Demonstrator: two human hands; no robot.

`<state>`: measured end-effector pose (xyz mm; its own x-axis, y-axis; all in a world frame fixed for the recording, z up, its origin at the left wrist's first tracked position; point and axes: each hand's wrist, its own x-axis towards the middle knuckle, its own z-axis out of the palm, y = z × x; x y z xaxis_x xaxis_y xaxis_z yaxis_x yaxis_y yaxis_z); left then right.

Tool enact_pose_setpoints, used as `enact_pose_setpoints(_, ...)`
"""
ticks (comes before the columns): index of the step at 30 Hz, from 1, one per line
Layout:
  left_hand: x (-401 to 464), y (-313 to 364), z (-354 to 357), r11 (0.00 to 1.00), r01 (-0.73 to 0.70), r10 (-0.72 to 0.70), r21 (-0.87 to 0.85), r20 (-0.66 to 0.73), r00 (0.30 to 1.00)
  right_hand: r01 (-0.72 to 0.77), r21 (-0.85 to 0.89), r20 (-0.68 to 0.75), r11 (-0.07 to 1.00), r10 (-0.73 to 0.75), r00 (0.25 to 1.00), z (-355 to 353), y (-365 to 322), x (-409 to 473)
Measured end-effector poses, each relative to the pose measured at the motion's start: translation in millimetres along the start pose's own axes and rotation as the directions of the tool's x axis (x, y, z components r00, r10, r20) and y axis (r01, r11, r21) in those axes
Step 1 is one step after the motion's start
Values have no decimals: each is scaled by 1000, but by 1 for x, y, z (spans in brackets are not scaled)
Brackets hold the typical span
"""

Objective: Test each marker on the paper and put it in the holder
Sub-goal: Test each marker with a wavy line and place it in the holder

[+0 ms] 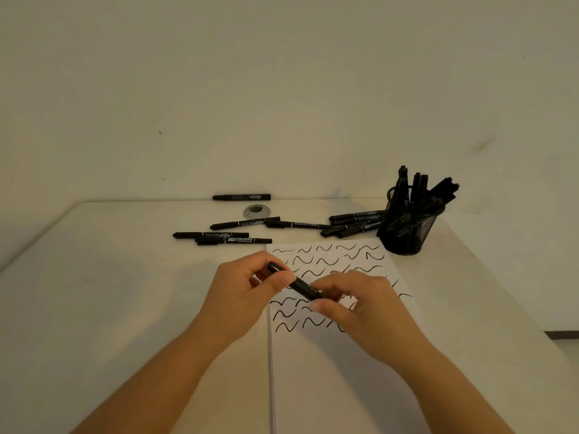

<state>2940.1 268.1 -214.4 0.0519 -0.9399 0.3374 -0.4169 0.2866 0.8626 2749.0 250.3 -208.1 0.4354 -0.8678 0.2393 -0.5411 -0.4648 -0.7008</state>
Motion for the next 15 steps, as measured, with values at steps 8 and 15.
enact_pose_setpoints(8, 60, 9, -3, 953, -164, 143, 254, 101, 985, -97, -61, -142, 993, 87, 986, -14, 1, 39)
enact_pose_setpoints(15, 163, -61, -42, 614, 15, -154, 789, 101, 983, -147, 164, -479, 975, 209, 852, -68, 27, 69)
